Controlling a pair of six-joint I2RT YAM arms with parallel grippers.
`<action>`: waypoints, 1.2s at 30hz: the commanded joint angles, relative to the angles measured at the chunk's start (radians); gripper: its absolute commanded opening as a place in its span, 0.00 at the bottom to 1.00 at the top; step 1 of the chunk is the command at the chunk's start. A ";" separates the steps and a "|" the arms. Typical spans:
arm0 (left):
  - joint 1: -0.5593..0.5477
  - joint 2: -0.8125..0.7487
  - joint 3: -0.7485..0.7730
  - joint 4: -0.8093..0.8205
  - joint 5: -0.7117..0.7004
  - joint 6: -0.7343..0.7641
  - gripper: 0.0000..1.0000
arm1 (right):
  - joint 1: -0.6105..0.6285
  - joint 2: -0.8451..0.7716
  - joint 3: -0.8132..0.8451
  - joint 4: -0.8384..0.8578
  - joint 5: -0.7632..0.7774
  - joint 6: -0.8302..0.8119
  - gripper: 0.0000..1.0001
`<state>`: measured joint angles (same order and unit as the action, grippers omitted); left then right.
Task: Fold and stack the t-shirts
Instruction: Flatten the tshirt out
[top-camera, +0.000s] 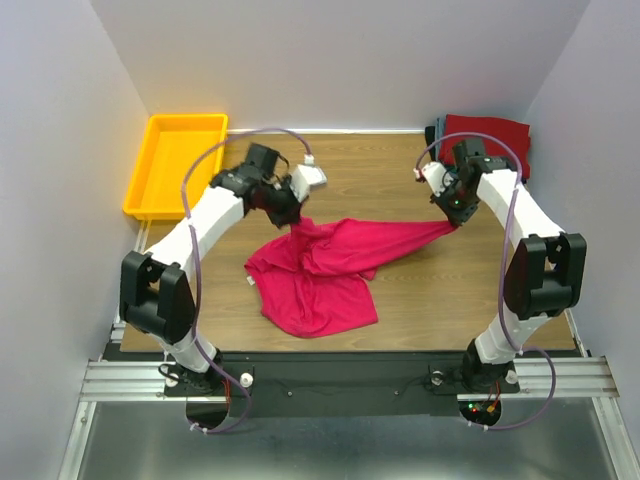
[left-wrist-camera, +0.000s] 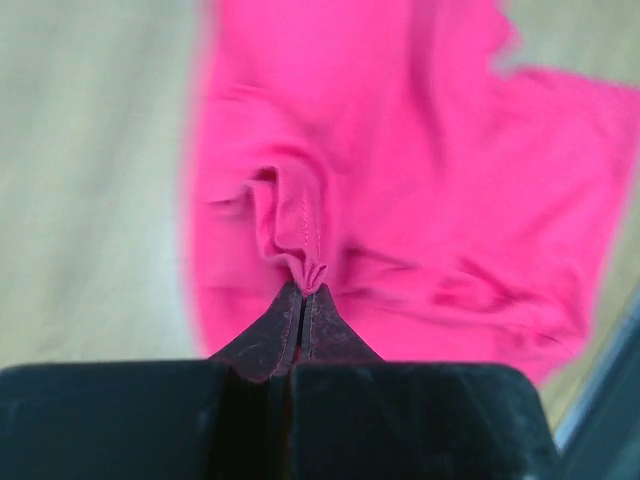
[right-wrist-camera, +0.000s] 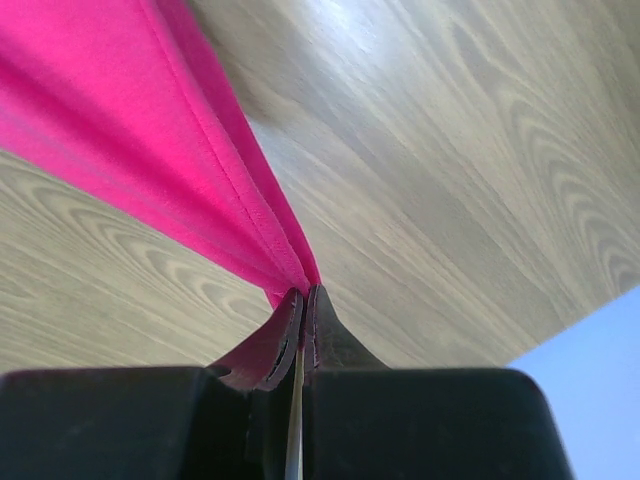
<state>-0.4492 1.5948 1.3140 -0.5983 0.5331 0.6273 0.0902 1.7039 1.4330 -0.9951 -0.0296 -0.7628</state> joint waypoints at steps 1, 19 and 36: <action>0.124 -0.075 0.200 0.015 -0.100 -0.032 0.00 | -0.079 -0.020 0.147 -0.007 0.023 0.003 0.01; 0.356 -0.067 0.809 0.356 -0.137 -0.303 0.00 | -0.149 0.085 0.973 0.162 0.135 0.128 0.00; 0.189 -0.191 0.707 0.324 0.244 -0.468 0.00 | 0.031 -0.128 0.816 0.181 -0.243 0.259 0.01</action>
<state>-0.1844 1.4670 2.0838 -0.2810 0.6025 0.2417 0.1112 1.6321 2.2440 -0.8120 -0.1188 -0.5934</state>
